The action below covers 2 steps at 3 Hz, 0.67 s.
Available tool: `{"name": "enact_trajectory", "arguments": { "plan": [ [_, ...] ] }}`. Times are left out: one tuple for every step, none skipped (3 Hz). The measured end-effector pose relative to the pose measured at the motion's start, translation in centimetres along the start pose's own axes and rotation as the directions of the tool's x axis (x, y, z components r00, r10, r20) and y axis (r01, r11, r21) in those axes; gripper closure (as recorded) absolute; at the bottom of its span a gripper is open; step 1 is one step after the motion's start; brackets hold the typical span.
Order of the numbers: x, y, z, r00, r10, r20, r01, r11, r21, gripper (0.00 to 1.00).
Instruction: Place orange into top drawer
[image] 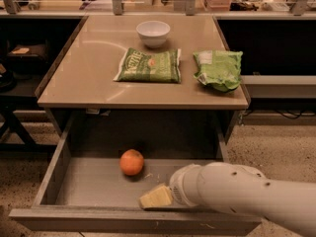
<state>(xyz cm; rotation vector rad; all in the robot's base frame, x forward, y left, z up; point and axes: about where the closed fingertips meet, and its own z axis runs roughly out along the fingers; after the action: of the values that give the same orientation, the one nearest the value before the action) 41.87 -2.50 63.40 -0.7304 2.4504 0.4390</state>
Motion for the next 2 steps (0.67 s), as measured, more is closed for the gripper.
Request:
{"name": "enact_trajectory", "arguments": {
  "plan": [
    [2.18, -1.34, -1.57, 0.999, -0.023, -0.03, 0.025, 0.9987, 0.045, 0.0],
    [2.15, -1.32, -1.56, 0.999, -0.024, -0.029, 0.025, 0.9987, 0.045, 0.0]
  ]
}}
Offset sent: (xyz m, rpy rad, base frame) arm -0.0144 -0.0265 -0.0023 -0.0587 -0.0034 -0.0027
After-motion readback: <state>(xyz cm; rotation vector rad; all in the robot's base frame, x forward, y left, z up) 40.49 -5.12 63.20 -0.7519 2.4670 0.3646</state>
